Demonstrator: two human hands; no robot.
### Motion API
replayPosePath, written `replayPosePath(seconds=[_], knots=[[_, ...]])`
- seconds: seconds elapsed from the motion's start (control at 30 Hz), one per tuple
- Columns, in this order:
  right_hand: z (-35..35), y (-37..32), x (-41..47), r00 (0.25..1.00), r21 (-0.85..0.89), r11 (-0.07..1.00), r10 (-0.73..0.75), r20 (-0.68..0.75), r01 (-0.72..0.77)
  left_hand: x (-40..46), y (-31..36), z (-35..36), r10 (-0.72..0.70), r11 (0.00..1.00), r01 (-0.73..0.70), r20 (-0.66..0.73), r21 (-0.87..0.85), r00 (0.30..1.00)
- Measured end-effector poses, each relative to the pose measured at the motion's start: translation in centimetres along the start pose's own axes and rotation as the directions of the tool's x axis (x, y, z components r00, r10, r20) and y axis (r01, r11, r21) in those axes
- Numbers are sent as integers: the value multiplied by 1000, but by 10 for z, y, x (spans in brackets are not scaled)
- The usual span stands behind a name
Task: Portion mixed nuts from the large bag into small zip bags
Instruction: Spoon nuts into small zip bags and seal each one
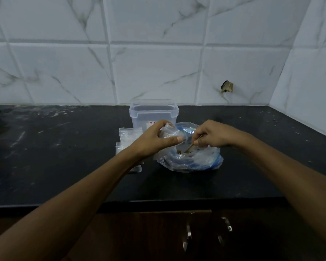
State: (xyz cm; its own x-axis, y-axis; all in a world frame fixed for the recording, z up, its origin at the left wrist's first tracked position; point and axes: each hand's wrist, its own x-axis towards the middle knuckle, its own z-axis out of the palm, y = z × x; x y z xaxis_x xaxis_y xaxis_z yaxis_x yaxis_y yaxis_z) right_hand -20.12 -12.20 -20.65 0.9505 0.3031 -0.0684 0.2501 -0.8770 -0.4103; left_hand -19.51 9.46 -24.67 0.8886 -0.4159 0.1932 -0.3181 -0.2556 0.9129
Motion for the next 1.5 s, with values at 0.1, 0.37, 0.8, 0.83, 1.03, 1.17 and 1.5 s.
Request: replayPosePath(seconds=[0.1, 0.37, 0.8, 0.83, 1.03, 1.17, 1.5], knots=[[8, -2, 3, 1000, -48, 999, 1, -14, -2, -3, 1, 2, 5, 1000, -5, 16, 3, 1000], [5, 1, 1, 932, -65, 988, 106, -346, -137, -5, 1, -2, -17, 1000, 17, 28, 15, 999], [25, -2, 4, 956, -109, 971, 181, -232, -211, -5, 0, 3, -2, 999, 3, 13, -40, 1000], [25, -4, 4, 966, -65, 979, 178, -188, -194, -5, -1, 4, -2, 999, 3, 12, -41, 1000], [22, -8, 6, 968, 210, 946, 248, 31, -249, -6, -3, 3, -16, 999, 16, 13, -27, 1000], [13, -1, 7, 913, 431, 809, 392, 112, -400, -8, -2, 4, -16, 1000, 16, 5, -14, 1000], [-19, 19, -5, 865, 559, 696, 495, 82, -451, -11, 1, 6, -44, 997, 48, -57, 62, 997]])
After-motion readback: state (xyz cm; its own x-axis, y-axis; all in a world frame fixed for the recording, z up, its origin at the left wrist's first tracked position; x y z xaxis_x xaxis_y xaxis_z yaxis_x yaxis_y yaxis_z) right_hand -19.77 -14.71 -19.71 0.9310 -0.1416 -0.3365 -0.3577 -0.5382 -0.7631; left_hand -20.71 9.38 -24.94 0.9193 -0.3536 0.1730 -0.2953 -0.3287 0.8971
